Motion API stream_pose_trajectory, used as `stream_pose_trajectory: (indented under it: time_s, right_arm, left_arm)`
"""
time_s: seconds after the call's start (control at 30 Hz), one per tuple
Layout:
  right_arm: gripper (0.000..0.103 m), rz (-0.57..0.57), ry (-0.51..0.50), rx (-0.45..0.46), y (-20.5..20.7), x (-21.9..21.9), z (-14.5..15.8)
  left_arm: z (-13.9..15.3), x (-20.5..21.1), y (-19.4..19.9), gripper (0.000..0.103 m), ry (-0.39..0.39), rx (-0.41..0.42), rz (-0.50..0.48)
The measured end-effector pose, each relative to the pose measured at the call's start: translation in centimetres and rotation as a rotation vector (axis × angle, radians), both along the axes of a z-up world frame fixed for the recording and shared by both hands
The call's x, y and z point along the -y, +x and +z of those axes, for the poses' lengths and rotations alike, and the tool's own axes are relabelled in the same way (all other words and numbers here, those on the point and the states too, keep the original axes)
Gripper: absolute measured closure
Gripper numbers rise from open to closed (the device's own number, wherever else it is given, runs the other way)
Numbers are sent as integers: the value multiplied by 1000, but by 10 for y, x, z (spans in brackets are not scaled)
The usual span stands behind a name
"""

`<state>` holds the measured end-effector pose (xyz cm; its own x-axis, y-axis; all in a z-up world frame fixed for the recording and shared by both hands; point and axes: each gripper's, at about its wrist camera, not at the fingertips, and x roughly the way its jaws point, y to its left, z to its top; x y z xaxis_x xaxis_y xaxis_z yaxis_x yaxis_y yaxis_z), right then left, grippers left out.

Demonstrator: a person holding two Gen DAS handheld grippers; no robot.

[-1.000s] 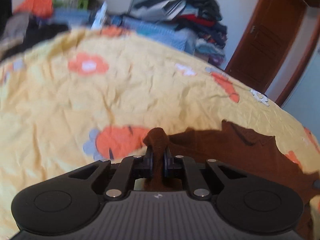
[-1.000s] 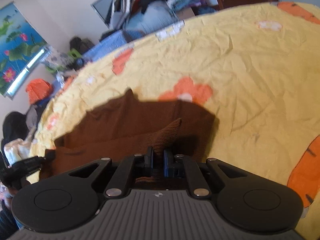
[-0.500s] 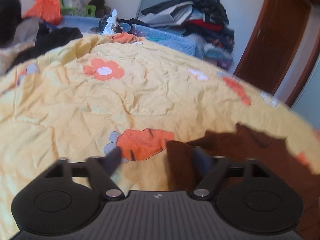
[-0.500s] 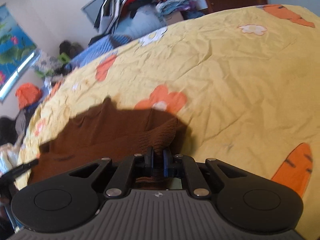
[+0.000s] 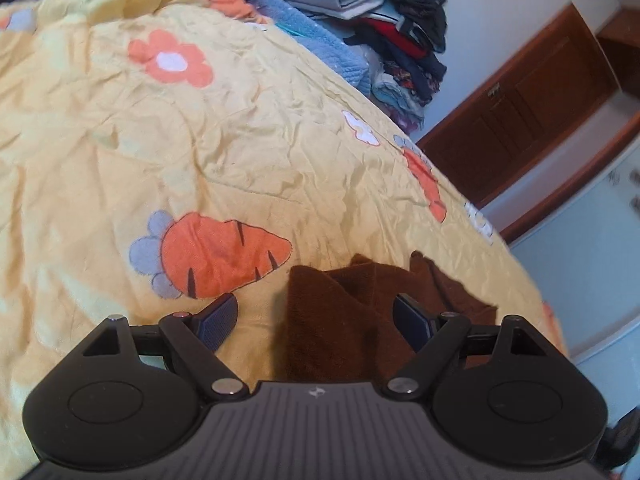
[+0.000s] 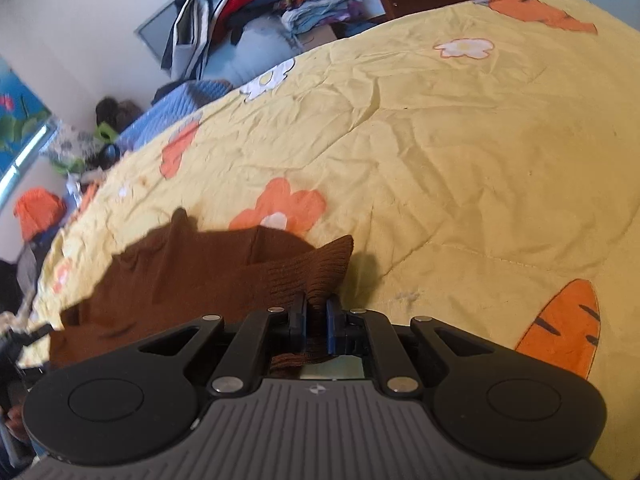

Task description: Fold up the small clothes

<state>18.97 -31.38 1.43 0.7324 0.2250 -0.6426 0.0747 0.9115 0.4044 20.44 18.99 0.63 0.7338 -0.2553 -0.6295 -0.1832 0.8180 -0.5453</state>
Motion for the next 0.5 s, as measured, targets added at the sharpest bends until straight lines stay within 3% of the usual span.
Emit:
stream_pose_trajectory:
  time_s: [0.03, 0.07, 0.13, 0.2, 0.3, 0.43, 0.47, 0.5]
  right_arm:
    - [88, 0, 7, 3, 0, -1, 0]
    - [88, 0, 9, 5, 1, -2, 1]
    - [88, 6, 7, 7, 1, -4, 3]
    - [88, 17, 10, 22, -1, -6, 9]
    - [88, 59, 22, 57, -5, -15, 18]
    - [88, 93, -69, -1, 9, -39, -1]
    - [89, 91, -75, 26, 8, -41, -4]
    - [89, 81, -68, 30, 9, -42, -4]
  left_arm:
    - [2, 6, 3, 48, 53, -3, -13]
    - [3, 12, 6, 95, 105, -20, -26]
    - [6, 16, 7, 98, 179, -32, -3]
    - [21, 18, -2, 98, 274, 28, 49]
    - [41, 10, -16, 98, 323, 105, 74]
    - [11, 22, 1, 98, 520, 0, 34]
    - [-1, 24, 3, 98, 547, -17, 37]
    - [-3, 29, -1, 96, 596, 19, 43]
